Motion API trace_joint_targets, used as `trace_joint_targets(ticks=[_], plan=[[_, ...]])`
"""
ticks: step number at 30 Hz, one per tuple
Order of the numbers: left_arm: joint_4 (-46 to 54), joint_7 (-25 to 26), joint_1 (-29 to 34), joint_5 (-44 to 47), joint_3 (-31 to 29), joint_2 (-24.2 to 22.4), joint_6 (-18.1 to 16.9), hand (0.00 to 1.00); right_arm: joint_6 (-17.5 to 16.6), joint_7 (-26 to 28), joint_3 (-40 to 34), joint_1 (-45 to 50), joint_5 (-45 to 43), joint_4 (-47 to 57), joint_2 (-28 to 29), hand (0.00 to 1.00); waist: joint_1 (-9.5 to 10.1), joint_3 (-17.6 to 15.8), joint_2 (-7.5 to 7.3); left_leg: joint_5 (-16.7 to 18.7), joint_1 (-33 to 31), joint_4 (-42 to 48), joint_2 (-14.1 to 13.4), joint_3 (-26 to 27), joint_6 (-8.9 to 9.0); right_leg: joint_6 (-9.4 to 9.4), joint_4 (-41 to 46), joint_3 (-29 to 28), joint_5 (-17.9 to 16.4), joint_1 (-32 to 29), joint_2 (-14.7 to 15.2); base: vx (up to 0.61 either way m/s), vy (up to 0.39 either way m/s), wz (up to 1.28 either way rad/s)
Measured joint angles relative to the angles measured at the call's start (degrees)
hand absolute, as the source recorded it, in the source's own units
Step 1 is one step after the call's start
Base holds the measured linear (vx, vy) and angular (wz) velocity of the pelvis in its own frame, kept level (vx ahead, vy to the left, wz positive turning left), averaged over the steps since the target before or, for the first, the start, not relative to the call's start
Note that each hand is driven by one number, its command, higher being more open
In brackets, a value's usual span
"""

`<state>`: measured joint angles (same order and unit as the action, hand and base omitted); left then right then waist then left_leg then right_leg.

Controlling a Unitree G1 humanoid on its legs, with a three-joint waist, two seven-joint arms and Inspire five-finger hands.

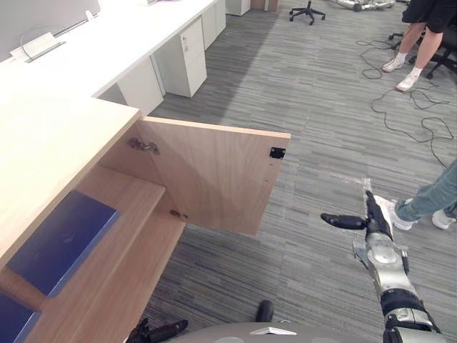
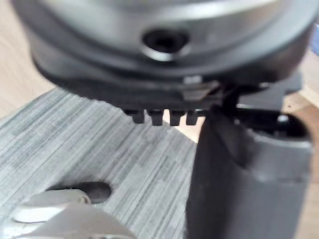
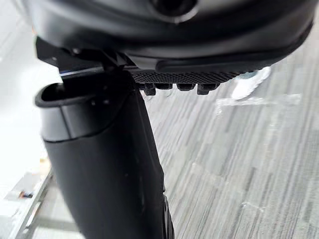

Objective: Walk over to the cabinet, pick up the folder, carry it to the office cabinet, place the folder inside the office cabinet, then close the office cabinet door

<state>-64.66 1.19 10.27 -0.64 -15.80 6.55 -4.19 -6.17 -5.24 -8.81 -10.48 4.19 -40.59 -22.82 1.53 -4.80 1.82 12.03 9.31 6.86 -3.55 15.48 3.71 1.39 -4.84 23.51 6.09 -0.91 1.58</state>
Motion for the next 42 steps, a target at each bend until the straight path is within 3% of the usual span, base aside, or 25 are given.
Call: trace_joint_targets(ticks=[2, 3, 11, 18, 22, 42], plan=[[0.0, -0.2, 0.2, 0.0, 0.3, 0.0, 0.0, 1.00, -0.8, 1.2, 1.8, -0.3, 0.0, 0.5, 0.0, 1.00, 0.03, 0.1, 0.11, 0.0, 0.0, 0.2, 0.2, -0.2, 0.01, -0.06, 0.0, 0.0, 0.0, 0.1, 0.2, 0.01, 0.248, 0.10], [0.0, -0.5, 1.1, -2.1, 0.2, 0.2, -0.4, 1.00, -2.0, 6.7, 12.7, -1.3, -0.2, 1.7, -4.5, 1.00, -0.22, 0.6, 0.91, 0.0, -1.2, 3.6, 1.6, -1.2, 0.03, -0.60, 0.3, -0.4, 0.4, 0.9, 2.1, -0.05, 0.478, 0.14], [0.0, -0.6, 1.3, -2.1, 0.2, 0.4, -0.6, 1.00, -3.1, 7.5, 16.2, -2.8, -1.0, 3.2, -4.7, 1.00, -0.07, 0.7, 0.93, 0.0, -0.8, 1.7, 1.9, -1.9, 0.03, -1.37, -0.1, -1.3, 1.0, 0.5, 2.3, -0.05, 0.133, 0.04], [-0.7, -0.8, 1.4, -3.8, -2.7, 0.4, -0.6, 1.00, -3.5, 8.8, 23.4, -8.9, -11.4, 12.1, -4.2, 1.00, 0.17, 0.6, 0.89, 0.1, -0.9, 0.7, 1.4, -2.2, 0.10, -1.13, -0.1, -1.5, 1.5, -0.2, 1.7, -0.06, 0.039, -0.01], [-0.7, -0.7, 1.7, -4.5, -5.9, 0.4, -0.5, 1.00, -3.4, 7.1, 22.9, -11.3, -14.0, 11.9, -4.6, 1.00, 1.47, 0.6, 0.72, 0.6, -0.9, 0.3, 0.7, -3.0, 0.14, -1.06, -0.1, -1.0, 1.5, -0.2, 1.0, -0.05, 0.021, 0.07], [-0.9, -0.2, 2.0, -4.5, -9.5, 0.5, -0.6, 1.00, -3.4, 5.7, 25.3, -15.7, -16.5, 7.5, -3.5, 1.00, 1.34, 0.6, 0.95, 0.6, -1.1, -0.9, -0.3, -4.2, 0.19, -0.56, -0.1, 0.3, 1.4, -0.4, 0.1, 0.00, 0.049, 0.03]])
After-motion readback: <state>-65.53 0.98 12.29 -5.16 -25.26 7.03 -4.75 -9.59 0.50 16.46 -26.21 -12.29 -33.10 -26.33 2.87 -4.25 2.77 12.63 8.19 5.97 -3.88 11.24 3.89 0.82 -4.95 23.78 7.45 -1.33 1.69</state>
